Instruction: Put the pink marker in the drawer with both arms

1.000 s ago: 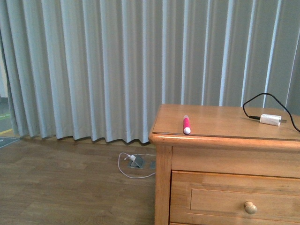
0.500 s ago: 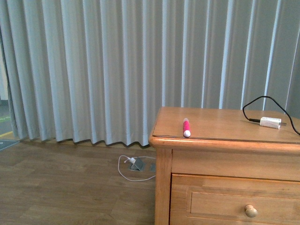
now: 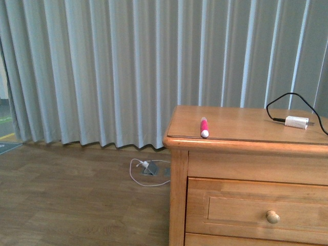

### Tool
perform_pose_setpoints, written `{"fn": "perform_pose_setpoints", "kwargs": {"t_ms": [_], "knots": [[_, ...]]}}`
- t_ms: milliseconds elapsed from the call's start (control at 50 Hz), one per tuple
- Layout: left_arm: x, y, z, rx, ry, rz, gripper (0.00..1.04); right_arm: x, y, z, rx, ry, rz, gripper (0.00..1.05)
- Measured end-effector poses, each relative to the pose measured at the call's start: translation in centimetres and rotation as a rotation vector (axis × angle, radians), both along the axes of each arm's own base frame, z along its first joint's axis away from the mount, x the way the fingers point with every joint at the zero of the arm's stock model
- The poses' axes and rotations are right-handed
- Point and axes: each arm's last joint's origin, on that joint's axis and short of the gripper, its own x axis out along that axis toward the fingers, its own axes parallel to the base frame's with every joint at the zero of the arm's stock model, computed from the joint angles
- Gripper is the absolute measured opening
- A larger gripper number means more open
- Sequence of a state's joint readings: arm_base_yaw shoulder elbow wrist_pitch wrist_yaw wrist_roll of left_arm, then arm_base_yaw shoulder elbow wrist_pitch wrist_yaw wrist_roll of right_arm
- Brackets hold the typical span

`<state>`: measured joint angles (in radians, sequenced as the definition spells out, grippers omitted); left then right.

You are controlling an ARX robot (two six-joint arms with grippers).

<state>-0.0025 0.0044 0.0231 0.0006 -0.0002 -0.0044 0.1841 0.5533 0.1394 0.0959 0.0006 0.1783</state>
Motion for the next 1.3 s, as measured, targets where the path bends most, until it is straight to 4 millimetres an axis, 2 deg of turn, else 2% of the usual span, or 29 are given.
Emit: {"fn": "perform_pose_setpoints", "kwargs": {"t_ms": [160, 240, 320, 640, 820, 1020, 1300], "knots": [[0.0, 0.0, 0.0, 0.000, 0.000, 0.000, 0.99, 4.3, 1.0, 0.2, -0.012, 0.008, 0.014, 0.96], [0.0, 0.0, 0.0, 0.000, 0.000, 0.000, 0.99, 8.0, 1.9, -0.4, -0.023, 0.037, 0.017, 0.96], [0.0, 0.0, 0.0, 0.000, 0.000, 0.000, 0.99, 10.9, 2.6, -1.3, -0.039, 0.065, 0.000, 0.96], [0.0, 0.0, 0.0, 0.000, 0.000, 0.000, 0.99, 18.6, 4.8, -4.3, -0.124, 0.087, -0.037, 0.96], [0.0, 0.0, 0.0, 0.000, 0.000, 0.000, 0.99, 22.3, 5.0, -6.1, -0.175, 0.052, -0.077, 0.96], [0.0, 0.0, 0.0, 0.000, 0.000, 0.000, 0.99, 25.5, 3.9, -8.2, -0.192, 0.051, -0.134, 0.96], [0.0, 0.0, 0.0, 0.000, 0.000, 0.000, 0.99, 27.6, 2.4, -10.4, -0.215, 0.071, -0.174, 0.96]]}}
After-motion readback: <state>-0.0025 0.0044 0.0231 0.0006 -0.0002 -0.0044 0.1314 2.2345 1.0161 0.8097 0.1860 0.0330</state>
